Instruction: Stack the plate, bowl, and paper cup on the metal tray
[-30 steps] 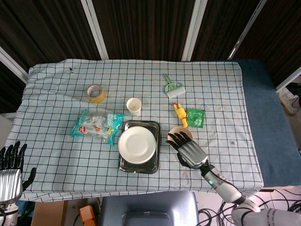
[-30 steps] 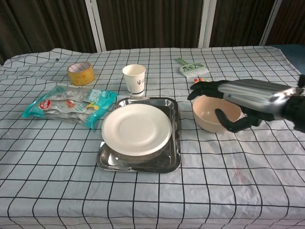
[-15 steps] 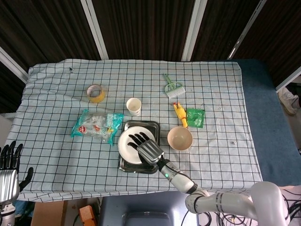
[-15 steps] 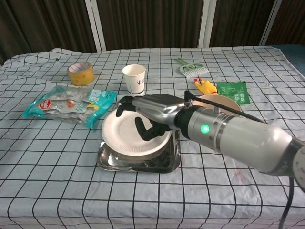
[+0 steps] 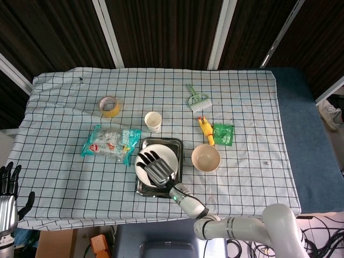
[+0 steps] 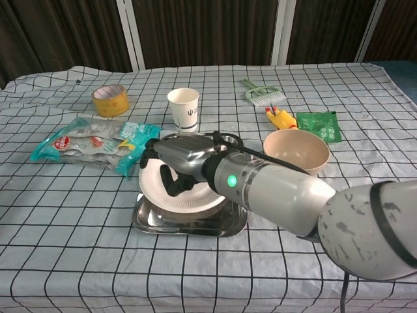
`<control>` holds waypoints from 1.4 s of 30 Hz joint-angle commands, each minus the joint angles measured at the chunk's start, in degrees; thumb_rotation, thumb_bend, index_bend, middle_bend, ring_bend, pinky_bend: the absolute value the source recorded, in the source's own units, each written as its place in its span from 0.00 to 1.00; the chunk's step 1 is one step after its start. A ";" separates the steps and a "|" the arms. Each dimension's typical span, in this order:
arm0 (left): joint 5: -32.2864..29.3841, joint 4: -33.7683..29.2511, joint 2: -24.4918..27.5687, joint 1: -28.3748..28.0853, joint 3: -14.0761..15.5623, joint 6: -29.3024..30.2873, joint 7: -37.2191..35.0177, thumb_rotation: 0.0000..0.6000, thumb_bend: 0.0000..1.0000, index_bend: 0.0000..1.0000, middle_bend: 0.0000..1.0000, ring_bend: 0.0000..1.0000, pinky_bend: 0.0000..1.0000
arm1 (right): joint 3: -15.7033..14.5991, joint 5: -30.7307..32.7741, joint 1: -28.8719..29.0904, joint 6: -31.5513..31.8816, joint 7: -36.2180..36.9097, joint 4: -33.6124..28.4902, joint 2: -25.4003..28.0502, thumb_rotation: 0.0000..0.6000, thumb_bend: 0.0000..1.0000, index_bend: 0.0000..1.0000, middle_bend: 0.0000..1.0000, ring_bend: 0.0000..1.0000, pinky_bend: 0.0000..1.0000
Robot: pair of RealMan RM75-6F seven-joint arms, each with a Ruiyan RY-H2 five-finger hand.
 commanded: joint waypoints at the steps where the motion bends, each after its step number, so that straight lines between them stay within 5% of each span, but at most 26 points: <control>1: 0.05 -0.02 0.06 0.02 -0.12 -0.32 -0.06 1.00 0.35 0.00 0.00 0.00 0.00 | -0.21 -0.05 0.86 0.63 0.35 0.76 -1.13 1.00 0.90 0.21 0.00 0.00 0.00; 19: 0.51 -0.05 0.53 0.59 -0.78 -1.13 -1.16 1.00 0.35 0.00 0.00 0.00 0.00 | -0.60 2.30 4.33 1.47 0.08 8.74 -7.20 1.00 0.92 0.21 0.00 0.00 0.00; 34: 1.12 -0.11 0.33 0.55 -0.88 -2.06 -0.70 1.00 0.35 0.00 0.00 0.00 0.00 | -2.41 4.39 3.00 3.32 -3.02 4.97 -3.20 1.00 0.92 0.20 0.00 0.00 0.00; 40: 1.22 0.13 0.17 0.50 -1.16 -2.12 -0.97 1.00 0.35 0.00 0.00 0.00 0.00 | -2.05 2.37 2.44 4.07 0.16 3.10 -1.85 1.00 0.91 0.13 0.00 0.00 0.00; 42: 1.20 0.15 0.18 0.47 -1.20 -2.26 -1.11 1.00 0.35 0.00 0.00 0.00 0.00 | -2.07 1.26 2.16 4.96 1.06 2.98 -1.67 1.00 0.84 0.10 0.00 0.00 0.00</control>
